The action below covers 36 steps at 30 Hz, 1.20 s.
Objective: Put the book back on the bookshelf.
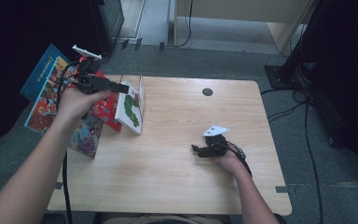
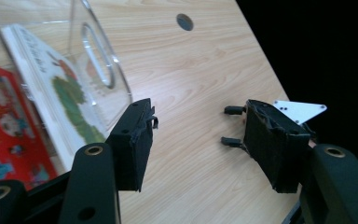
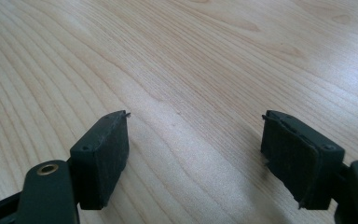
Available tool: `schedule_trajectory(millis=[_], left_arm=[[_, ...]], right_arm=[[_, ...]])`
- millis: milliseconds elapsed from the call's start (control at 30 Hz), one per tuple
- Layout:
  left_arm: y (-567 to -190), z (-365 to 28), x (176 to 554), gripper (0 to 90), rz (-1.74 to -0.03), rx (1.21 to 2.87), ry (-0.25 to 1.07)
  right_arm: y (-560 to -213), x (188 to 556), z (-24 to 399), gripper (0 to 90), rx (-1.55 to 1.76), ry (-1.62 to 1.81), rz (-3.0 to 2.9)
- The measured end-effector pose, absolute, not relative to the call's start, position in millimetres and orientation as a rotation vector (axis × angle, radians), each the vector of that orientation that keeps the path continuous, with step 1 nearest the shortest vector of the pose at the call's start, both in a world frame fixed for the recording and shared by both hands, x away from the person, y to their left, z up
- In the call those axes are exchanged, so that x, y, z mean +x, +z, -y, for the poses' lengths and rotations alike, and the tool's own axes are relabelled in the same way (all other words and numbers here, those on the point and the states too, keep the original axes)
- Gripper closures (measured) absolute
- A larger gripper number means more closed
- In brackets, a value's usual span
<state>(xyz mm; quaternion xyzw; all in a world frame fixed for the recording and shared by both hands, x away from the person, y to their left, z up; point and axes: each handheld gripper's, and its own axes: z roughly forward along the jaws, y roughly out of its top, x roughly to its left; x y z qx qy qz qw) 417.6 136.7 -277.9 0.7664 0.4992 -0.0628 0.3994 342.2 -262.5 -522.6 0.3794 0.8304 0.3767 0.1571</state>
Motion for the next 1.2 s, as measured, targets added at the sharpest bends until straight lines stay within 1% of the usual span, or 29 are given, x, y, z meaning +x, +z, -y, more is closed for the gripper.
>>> schedule_trajectory(millis=[167, 333, 500, 733, 867, 933, 1033, 1200], left_arm=[[-292, -126, 408, 42.6, -1.234, 1.954, -0.167], [-308, -118, 400, 42.4, -1.219, 1.948, -0.203], [-324, -107, 392, 42.3, -1.184, 1.975, -0.229], [-342, -91, 380, 42.3, -1.147, 1.989, -0.229], [-360, -84, 375, 42.3, -1.134, 1.98, -0.23], [-370, -80, 373, 42.3, -1.137, 1.971, -0.251], [-384, -73, 368, 42.2, -1.128, 2.003, -0.256], [-405, -65, 362, 42.0, -1.122, 2.011, -0.29]], right_arm=[[-523, 342, 263, 23.4, 1.086, 1.078, -2.376], [-523, 342, 263, 23.3, 1.085, 1.078, -2.376], [-523, 342, 262, 23.3, 1.086, 1.079, -2.376], [-523, 342, 262, 23.3, 1.086, 1.08, -2.374], [-523, 342, 262, 23.3, 1.084, 1.08, -2.375], [-523, 342, 263, 23.3, 1.084, 1.08, -2.375], [-523, 342, 262, 23.3, 1.084, 1.08, -2.375], [-523, 342, 263, 23.3, 1.083, 1.079, -2.376]])
